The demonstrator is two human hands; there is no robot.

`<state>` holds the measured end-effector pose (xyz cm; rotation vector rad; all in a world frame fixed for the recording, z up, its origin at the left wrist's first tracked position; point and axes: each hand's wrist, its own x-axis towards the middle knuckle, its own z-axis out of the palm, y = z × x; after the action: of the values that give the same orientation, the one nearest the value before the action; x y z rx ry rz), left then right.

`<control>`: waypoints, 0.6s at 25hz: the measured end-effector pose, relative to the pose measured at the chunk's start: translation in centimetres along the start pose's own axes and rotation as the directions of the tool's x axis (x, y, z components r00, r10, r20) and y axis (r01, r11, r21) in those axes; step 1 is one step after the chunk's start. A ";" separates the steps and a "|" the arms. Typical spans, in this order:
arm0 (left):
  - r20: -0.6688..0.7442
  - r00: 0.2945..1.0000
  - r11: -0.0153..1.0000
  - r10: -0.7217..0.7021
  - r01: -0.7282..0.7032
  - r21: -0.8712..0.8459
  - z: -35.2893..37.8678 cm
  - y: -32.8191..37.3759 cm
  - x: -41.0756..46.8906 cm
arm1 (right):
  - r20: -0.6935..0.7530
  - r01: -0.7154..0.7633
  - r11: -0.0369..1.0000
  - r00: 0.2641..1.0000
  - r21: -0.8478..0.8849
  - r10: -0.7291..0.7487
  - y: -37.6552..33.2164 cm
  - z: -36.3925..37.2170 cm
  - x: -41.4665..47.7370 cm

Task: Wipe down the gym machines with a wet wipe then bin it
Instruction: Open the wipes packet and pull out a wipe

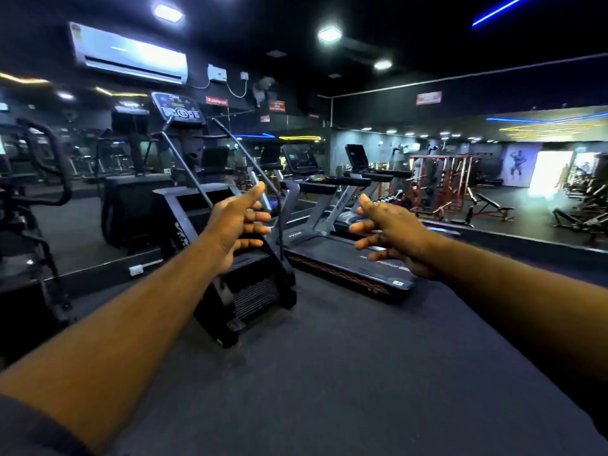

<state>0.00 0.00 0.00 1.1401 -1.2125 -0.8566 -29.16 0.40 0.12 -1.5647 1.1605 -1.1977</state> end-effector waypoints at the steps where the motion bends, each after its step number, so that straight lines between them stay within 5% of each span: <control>1: -0.007 1.000 1.000 -0.007 0.007 -0.028 -0.9 -1.3 1.5 | 0.031 -0.020 1.000 0.999 0.004 0.020 1.5 1.5 2.4; 8: -0.063 0.985 0.986 -0.164 0.161 -0.042 -5.9 -15.7 18.9 | 0.065 -0.088 0.995 0.994 -0.039 0.091 13.1 11.5 22.5; 15: -0.066 0.977 0.978 -0.204 0.206 0.036 -8.3 -20.1 36.0 | 0.120 -0.062 0.997 0.990 -0.051 0.068 16.0 15.5 39.7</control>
<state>16.28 -37.51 -9.98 1.3341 -1.0793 -0.9467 -12.19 -40.60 -10.00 -1.6003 1.1583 -1.0244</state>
